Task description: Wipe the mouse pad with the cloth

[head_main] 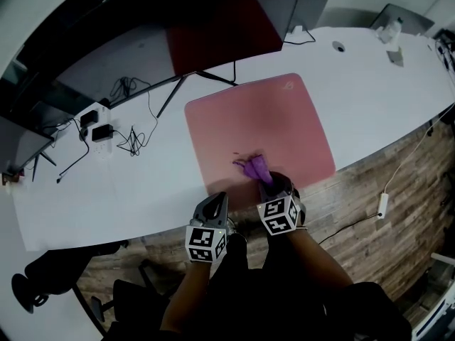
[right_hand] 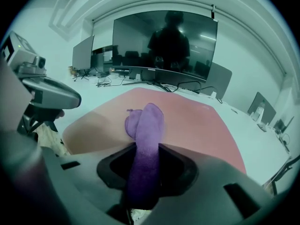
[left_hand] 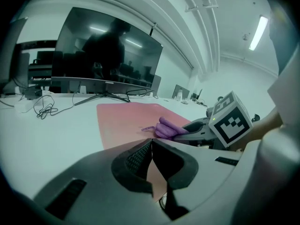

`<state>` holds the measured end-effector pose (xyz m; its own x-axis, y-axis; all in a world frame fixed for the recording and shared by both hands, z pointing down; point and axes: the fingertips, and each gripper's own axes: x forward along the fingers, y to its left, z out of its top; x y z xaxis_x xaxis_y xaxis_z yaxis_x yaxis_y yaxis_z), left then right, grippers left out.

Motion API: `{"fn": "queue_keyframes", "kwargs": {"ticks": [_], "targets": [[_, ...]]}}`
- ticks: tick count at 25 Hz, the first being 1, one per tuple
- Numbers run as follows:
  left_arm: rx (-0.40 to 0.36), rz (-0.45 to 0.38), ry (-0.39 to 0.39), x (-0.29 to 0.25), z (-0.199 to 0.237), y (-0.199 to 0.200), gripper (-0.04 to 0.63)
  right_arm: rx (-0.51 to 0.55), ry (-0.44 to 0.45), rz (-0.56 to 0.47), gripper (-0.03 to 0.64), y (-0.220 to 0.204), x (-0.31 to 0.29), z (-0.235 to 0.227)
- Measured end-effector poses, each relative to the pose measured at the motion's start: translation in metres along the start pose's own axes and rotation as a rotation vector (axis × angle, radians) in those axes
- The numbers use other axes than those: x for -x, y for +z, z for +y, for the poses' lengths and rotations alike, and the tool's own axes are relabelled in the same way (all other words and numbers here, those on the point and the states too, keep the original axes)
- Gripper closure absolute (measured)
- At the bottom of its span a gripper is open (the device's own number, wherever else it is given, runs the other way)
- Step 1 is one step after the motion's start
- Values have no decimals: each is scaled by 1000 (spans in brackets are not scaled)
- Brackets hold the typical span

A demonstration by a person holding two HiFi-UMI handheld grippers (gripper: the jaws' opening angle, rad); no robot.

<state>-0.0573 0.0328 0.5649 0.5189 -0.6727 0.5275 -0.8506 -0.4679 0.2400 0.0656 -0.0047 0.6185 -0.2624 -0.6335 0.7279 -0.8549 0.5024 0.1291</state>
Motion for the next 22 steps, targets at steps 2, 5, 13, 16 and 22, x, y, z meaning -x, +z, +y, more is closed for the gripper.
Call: {"fn": "queue_keyframes", "kwargs": {"ticks": [2,5,13,16,22], "targets": [[-2,6,-10,-8,-7,1,574,-3,-15,4,497,-4,1,-14],[-8,16,-14,-16,-15,3,574,-14,-10,4,497,-8,2,-27],[54,14,44,-35,-14,10,574,-35,-11,0,495,-19,6,-60],[47,20,42,-45,-22,14,574,-47,-6,3,494,-27,9,-73],[9,24,31,-68,-39,30,574,-58,-33,2,492,-35,11,-107]]}}
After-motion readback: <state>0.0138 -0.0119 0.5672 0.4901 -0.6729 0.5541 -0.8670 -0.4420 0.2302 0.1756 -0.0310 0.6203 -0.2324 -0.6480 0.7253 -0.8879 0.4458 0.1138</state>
